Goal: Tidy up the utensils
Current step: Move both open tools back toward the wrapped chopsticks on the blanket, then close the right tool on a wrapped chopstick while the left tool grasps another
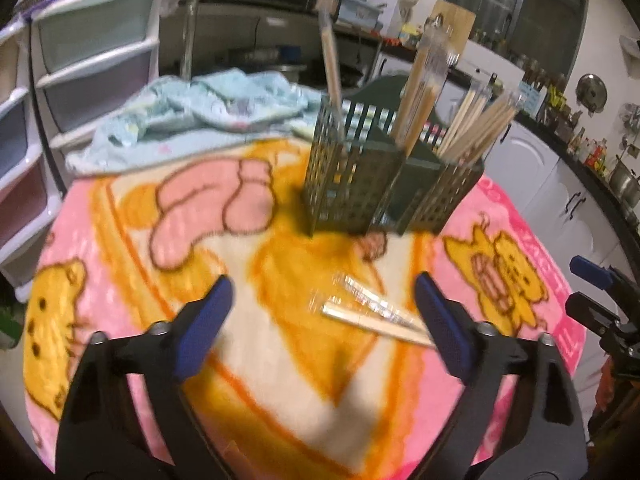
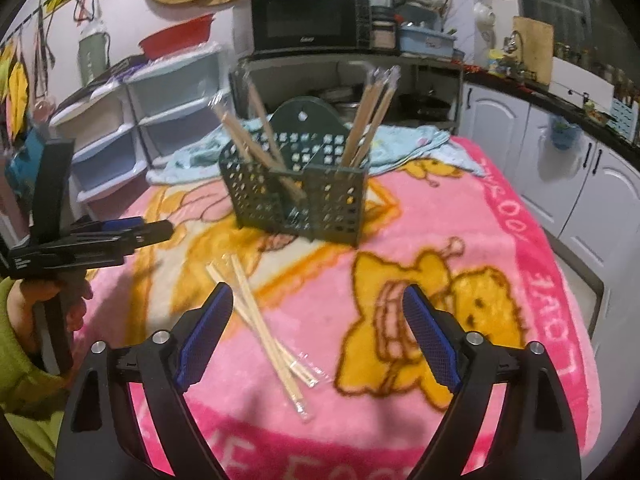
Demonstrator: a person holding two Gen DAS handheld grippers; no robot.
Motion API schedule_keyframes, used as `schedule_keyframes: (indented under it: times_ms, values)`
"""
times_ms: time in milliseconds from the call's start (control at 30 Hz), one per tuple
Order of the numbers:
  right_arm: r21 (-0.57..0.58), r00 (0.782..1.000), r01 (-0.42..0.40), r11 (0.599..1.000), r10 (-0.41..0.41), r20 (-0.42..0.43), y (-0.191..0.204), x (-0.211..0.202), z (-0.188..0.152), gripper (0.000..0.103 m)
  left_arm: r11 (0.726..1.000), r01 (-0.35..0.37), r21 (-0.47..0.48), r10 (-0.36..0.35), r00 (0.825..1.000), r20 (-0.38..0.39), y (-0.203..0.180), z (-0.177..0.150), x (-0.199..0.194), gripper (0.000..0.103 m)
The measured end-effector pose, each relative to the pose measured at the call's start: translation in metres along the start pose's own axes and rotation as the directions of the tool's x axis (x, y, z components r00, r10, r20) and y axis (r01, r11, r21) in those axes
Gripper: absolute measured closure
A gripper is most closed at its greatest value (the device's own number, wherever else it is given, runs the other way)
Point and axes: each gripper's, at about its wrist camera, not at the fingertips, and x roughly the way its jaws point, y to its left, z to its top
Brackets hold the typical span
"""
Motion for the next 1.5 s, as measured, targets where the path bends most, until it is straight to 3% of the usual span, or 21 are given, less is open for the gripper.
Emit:
schedule_keyframes:
  times_ms: [167,267,400,733,1267,1400,1500]
  values:
    - [-0.021,0.996,-0.053,0.998,0.051,-0.070,0.007,0.020,-0.005,0.035,0.998,0.035,-0.043,-0.038,0.996,-0.077,0.010,-0.011,0.019,0.059]
    - [-0.022,0.989,-0.091,0.996,0.088,-0.119,0.011,0.036,-0.007,0.043,0.996,0.057,-0.074,-0.065,0.992,-0.110,0.016,-0.015,0.030,0.067]
    - [-0.042,0.980,-0.116,0.992,0.107,-0.170,0.017,0.056,-0.008,0.053,0.991,0.086,-0.106,-0.100,0.985,-0.140,0.019,-0.017,0.041,0.071]
    - [-0.077,0.961,-0.166,0.983,0.144,-0.237,0.031,0.094,0.000,0.066,0.984,0.112,-0.140,-0.139,0.971,-0.195,0.024,-0.011,0.066,0.079]
    - [-0.143,0.926,-0.258,0.955,0.202,-0.320,0.062,0.145,0.026,0.072,0.985,0.124,-0.117,-0.146,0.966,-0.212,0.032,-0.005,0.077,0.099]
    - [-0.135,0.908,-0.288,0.948,0.226,-0.352,0.067,0.159,0.030,0.072,0.983,0.135,-0.125,-0.159,0.964,-0.212,0.035,-0.006,0.076,0.100]
    - [-0.127,0.895,-0.294,0.947,0.227,-0.384,0.071,0.170,0.032,0.078,0.986,0.131,-0.107,-0.151,0.966,-0.211,0.034,-0.005,0.074,0.100]
